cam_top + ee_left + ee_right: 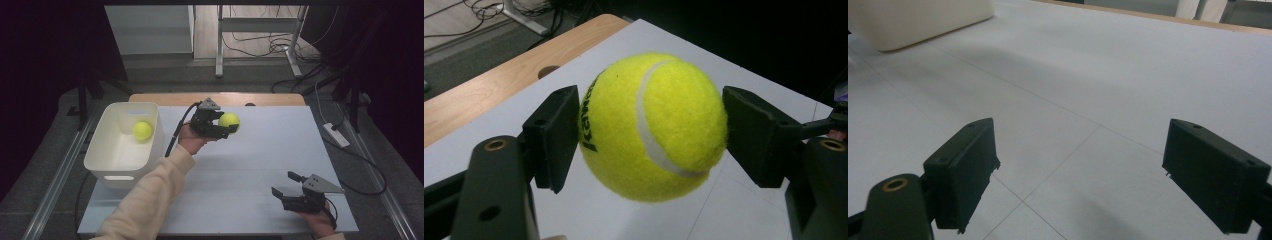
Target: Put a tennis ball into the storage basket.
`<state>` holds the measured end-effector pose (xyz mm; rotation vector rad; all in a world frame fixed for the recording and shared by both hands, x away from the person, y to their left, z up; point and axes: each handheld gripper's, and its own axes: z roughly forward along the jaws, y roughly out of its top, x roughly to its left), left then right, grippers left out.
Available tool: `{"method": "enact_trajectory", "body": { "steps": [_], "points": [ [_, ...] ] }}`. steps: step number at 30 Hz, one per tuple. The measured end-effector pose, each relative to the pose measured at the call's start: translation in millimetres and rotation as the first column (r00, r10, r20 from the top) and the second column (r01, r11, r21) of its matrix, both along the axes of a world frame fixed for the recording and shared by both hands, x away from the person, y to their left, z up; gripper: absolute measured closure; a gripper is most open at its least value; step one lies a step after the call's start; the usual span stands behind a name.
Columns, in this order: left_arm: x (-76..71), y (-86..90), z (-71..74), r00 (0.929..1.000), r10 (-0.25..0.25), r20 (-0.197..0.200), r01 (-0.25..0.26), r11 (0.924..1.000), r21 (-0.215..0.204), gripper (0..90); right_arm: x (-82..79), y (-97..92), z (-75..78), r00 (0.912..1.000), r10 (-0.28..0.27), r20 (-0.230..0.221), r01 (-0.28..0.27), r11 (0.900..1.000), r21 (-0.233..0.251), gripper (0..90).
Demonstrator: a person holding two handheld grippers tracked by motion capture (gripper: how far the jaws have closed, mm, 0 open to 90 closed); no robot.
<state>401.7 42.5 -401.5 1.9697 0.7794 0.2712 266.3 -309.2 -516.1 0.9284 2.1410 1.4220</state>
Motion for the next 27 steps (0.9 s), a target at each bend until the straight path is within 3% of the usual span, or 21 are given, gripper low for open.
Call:
{"method": "enact_trajectory", "body": {
  "steps": [27],
  "points": [
    [-10.2, 25.9, 14.7, 0.9985, 0.046, 0.030, -0.045, 0.9984, -0.033, 27.9, -0.7, 0.2, 0.1, 1.0000, 0.000, 0.001, 0.000, 1.0000, -0.003, 14.5]
  ]
}}
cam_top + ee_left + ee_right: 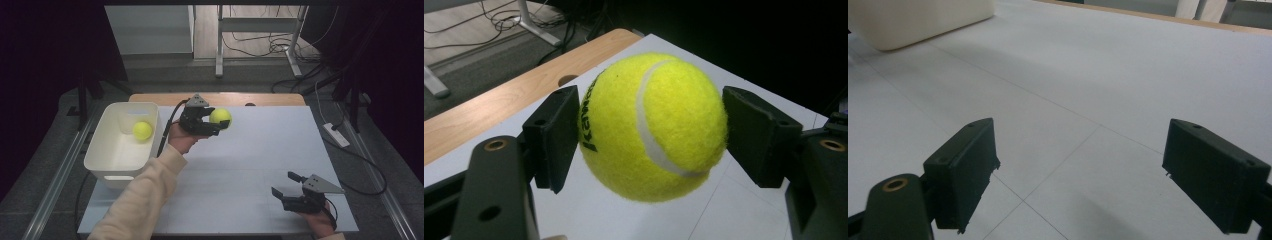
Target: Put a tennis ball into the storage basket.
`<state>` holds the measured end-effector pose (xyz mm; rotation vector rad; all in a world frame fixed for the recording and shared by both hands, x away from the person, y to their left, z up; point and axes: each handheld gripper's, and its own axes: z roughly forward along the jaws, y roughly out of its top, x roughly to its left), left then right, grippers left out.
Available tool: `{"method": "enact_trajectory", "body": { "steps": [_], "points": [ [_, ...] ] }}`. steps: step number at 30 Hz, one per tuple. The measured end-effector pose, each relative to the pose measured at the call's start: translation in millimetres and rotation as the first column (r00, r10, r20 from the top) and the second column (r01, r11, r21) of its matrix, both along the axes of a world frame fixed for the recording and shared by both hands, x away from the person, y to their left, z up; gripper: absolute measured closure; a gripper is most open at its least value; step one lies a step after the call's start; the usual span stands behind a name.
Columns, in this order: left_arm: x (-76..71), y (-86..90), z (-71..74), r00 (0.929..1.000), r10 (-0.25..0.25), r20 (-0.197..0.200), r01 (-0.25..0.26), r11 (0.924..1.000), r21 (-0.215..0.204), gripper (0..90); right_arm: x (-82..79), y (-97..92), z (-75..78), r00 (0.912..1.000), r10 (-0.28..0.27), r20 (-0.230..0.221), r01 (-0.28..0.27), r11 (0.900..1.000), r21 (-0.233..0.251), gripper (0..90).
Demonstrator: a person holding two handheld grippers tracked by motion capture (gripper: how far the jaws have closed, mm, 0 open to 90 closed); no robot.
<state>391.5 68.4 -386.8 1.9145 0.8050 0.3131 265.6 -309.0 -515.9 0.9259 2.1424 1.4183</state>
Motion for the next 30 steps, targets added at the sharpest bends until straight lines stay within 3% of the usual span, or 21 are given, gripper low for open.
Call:
{"method": "enact_trajectory", "body": {
  "steps": [30],
  "points": [
    [-13.8, 30.5, 18.7, 0.9981, 0.049, 0.038, -0.048, 0.9985, -0.026, 27.9, -0.1, 1.6, 0.1, 1.0000, 0.001, 0.002, -0.001, 1.0000, -0.001, 14.5]
  ]
}}
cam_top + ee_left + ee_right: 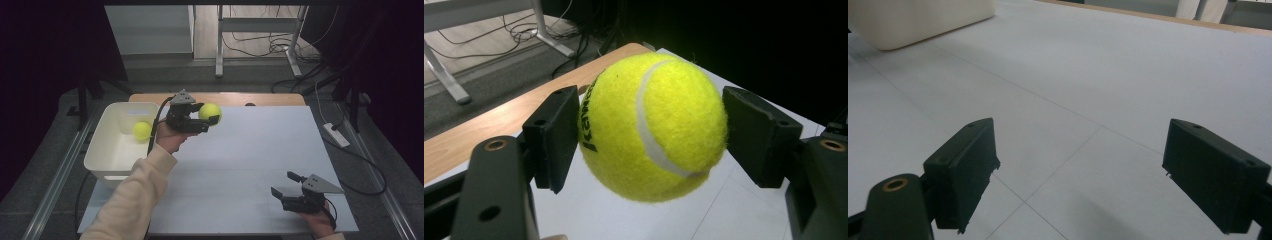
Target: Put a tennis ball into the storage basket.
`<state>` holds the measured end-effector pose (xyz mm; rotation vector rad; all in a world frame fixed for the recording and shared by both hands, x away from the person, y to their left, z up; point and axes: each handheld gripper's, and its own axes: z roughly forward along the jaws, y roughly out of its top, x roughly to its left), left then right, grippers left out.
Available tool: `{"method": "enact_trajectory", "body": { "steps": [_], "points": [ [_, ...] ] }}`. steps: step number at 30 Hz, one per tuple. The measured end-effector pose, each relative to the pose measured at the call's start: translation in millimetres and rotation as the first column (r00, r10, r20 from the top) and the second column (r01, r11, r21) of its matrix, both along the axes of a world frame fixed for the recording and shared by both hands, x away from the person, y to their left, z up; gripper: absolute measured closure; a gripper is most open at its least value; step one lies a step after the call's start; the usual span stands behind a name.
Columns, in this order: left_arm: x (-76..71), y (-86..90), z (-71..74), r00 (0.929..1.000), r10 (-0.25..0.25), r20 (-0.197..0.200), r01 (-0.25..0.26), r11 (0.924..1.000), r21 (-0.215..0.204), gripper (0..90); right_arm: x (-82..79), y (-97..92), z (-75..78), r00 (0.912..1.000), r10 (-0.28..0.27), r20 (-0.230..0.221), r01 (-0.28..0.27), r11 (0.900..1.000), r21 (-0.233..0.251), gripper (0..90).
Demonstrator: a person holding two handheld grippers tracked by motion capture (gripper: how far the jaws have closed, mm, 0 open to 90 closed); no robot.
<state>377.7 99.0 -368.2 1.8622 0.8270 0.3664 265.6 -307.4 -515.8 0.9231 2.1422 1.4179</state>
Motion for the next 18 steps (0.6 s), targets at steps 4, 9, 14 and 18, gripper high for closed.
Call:
{"method": "enact_trajectory", "body": {
  "steps": [4, 9, 14, 18],
  "points": [
    [-1.9, 4.9, 2.2, 0.9999, 0.009, 0.005, -0.009, 1.0000, -0.001, 27.8, 0.1, -0.1, 0.0, 1.0000, -0.001, 0.000, 0.001, 1.0000, 0.001, 14.4],
    [-3.9, 11.9, 4.6, 0.9997, 0.020, 0.012, -0.020, 0.9997, -0.011, 27.8, -0.1, 0.1, 0.2, 1.0000, 0.001, -0.001, -0.001, 1.0000, -0.002, 14.4],
    [-5.3, 18.8, 6.1, 0.9993, 0.034, 0.017, -0.034, 0.9993, -0.014, 27.8, 0.0, 0.0, 0.1, 1.0000, -0.003, -0.001, 0.003, 1.0000, 0.003, 14.4],
    [-6.7, 25.5, 7.3, 0.9988, 0.045, 0.020, -0.044, 0.9988, -0.019, 27.8, 0.1, -0.2, 0.2, 1.0000, -0.004, -0.001, 0.004, 1.0000, 0.004, 14.5]
  ]
}}
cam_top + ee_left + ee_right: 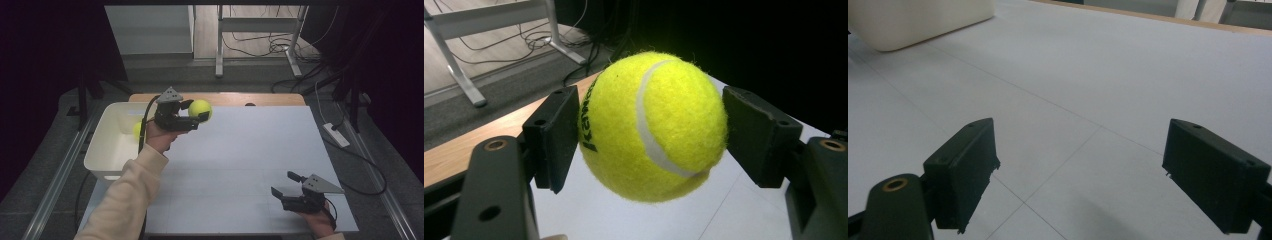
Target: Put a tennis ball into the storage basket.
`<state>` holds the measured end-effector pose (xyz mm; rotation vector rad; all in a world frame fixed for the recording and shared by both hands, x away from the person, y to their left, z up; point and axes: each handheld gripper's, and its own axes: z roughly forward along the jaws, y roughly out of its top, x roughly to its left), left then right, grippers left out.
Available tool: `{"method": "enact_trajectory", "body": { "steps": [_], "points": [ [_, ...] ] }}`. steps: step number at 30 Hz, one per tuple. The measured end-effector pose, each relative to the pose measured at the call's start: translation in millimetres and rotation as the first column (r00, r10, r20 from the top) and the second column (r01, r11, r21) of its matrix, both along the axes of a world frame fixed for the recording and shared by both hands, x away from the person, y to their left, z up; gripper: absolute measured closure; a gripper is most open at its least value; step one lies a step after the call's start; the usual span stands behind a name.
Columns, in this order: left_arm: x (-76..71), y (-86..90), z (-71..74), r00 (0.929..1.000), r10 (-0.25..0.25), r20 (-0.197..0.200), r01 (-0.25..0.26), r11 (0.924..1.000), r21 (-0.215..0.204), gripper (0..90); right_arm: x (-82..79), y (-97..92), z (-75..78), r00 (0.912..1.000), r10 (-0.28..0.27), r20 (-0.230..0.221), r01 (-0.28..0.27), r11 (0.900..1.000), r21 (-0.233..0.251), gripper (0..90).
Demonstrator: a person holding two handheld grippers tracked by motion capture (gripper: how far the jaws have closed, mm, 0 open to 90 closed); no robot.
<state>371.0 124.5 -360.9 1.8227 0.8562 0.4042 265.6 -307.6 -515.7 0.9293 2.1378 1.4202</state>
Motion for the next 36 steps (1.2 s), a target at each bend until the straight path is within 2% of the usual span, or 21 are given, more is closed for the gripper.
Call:
{"method": "enact_trajectory", "body": {
  "steps": [36],
  "points": [
    [-10.4, 41.0, 4.6, 0.9962, 0.087, 0.006, -0.087, 0.9961, -0.017, 27.9, 0.7, -1.7, 0.4, 0.9999, -0.012, 0.002, 0.012, 0.9999, 0.002, 14.4]
  ]
}}
